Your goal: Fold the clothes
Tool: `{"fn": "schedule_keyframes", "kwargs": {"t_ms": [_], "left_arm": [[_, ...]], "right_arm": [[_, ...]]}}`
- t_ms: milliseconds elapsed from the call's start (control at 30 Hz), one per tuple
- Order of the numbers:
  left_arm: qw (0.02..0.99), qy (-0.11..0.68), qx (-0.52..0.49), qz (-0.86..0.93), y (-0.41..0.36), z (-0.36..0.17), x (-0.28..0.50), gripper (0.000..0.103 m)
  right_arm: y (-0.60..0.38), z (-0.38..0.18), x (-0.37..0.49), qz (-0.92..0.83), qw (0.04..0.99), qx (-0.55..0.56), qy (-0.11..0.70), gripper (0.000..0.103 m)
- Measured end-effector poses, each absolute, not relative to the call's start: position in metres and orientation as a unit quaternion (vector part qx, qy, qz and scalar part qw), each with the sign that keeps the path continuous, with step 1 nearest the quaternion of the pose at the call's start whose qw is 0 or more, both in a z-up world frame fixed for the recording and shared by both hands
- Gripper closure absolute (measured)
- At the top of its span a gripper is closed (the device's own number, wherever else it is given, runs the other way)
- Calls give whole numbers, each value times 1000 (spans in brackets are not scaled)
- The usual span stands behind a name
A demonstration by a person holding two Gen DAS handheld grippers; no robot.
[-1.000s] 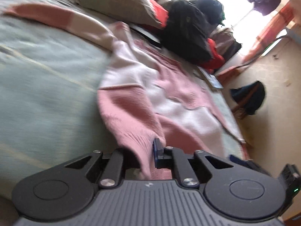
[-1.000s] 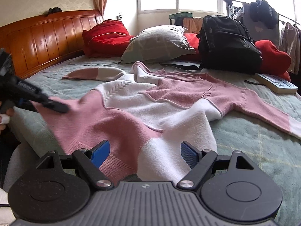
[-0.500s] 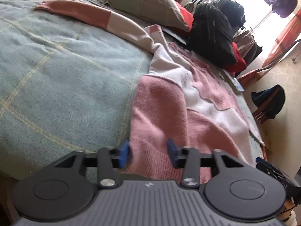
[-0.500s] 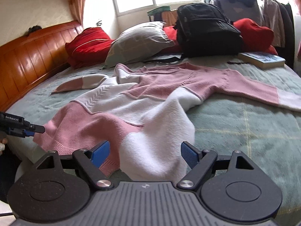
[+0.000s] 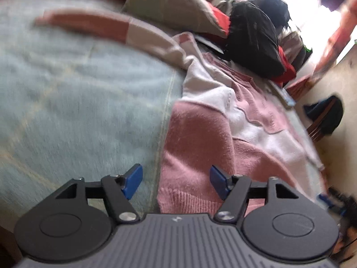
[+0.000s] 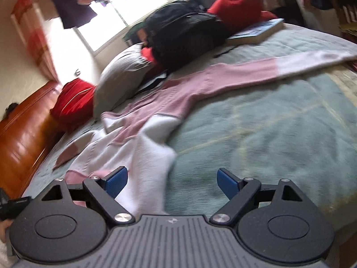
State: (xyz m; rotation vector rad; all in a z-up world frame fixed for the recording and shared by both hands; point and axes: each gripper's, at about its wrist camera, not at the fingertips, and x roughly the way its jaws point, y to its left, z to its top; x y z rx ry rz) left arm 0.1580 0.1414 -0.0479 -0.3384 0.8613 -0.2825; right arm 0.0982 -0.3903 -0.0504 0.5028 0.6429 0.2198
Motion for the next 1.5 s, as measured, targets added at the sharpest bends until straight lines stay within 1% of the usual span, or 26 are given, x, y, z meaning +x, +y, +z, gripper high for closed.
{"fn": "schedule_keyframes", "kwargs": {"t_ms": [67,133,200,233,267,467,567,667,733,900,1033,1133,1167,1300,1400,1500], "left_arm": [[896,400,-123,-147,124,-33,153,31],[905,384,-84,-161,106,-19,149,20],[913,367,-44,-174,87,-4,144,13],[914,361,-25,-186,75,1,141,10],[913,358,-10,-196,64,3,141,9],[901,359,44,-241,6,2,142,8],[896,360,43,-256,-8,2,144,8],[895,359,36,-262,-18,3,148,7],[891,365,32,-267,-28,3,154,5],[873,384,49,-297,-78,-1,167,5],[838,385,45,-384,-136,3,168,5],[797,410,32,-443,-183,3,170,5],[786,423,31,-450,-197,0,171,5],[753,481,27,-448,-242,-20,180,5],[723,536,-4,-436,-250,-41,194,5],[735,545,-16,-403,-237,-45,205,5]], "right_arm": [[-392,-54,101,95,914,237,316,13],[-388,-57,108,89,916,223,321,14],[-382,-60,117,88,918,210,325,16],[-379,-61,121,88,919,203,327,16],[-377,-62,125,87,920,197,329,16],[-324,-65,146,154,919,146,334,17],[-290,-65,152,197,915,110,336,17],[-276,-61,148,215,916,77,331,17],[-284,-60,141,206,918,78,329,17],[-335,-62,107,154,927,124,320,17],[-369,-66,76,119,931,147,313,15],[-382,-69,60,92,934,140,316,10],[-385,-70,56,81,935,135,319,7],[-399,-78,50,64,932,151,324,6],[-402,-81,48,70,930,165,322,5],[-403,-83,48,75,929,171,320,5]]}}
